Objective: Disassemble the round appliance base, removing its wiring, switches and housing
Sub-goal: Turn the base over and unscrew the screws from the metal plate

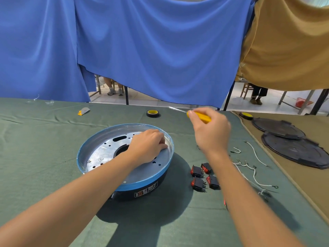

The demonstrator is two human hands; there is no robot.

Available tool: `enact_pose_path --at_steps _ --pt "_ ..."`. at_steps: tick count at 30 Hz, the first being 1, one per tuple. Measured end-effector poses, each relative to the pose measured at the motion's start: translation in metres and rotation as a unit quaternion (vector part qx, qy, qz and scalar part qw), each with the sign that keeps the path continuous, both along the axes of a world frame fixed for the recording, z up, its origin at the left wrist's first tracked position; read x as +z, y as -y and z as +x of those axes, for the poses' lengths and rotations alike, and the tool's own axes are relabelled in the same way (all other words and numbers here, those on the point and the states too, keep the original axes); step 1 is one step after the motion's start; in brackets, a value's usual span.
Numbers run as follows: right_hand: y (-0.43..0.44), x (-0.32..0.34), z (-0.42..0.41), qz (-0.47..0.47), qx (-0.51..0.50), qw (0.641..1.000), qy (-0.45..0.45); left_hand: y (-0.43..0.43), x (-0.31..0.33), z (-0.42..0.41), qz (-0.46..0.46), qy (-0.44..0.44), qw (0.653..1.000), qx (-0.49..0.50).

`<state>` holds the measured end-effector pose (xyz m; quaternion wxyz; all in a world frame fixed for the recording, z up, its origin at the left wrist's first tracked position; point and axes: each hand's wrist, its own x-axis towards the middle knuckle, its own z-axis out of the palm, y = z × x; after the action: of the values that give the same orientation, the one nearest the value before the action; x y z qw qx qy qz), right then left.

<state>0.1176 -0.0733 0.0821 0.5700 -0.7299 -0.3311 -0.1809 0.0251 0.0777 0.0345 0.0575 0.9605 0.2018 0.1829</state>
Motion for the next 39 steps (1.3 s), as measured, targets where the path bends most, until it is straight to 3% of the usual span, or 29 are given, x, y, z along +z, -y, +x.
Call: enact_pose_path --at_steps 4,14,24,28,30,34,39 --pt "-0.01 -0.056 -0.012 0.087 -0.085 0.992 -0.045 0.003 0.001 0.0 0.027 -0.014 1.0 -0.007" --pt "-0.004 -0.08 -0.017 0.085 -0.112 0.99 0.016 0.008 0.005 0.0 0.079 -0.043 0.996 -0.009" --pt "-0.003 -0.081 -0.013 0.104 -0.12 0.987 -0.008 0.003 0.013 -0.005 -0.004 0.065 0.997 0.037" --pt "-0.002 -0.076 -0.007 0.132 -0.098 0.979 -0.123 0.001 0.024 -0.006 -0.048 0.139 0.988 0.048" --pt "0.0 -0.069 -0.003 0.174 -0.054 0.952 -0.244 0.0 0.03 -0.004 -0.073 0.156 0.983 0.056" --pt "0.011 -0.047 0.002 0.227 0.115 0.852 -0.457 0.004 0.04 -0.001 -0.116 0.186 0.974 0.059" --pt "0.013 -0.036 -0.024 0.123 0.398 0.754 -0.508 0.013 0.047 0.002 -0.152 0.218 0.962 0.063"
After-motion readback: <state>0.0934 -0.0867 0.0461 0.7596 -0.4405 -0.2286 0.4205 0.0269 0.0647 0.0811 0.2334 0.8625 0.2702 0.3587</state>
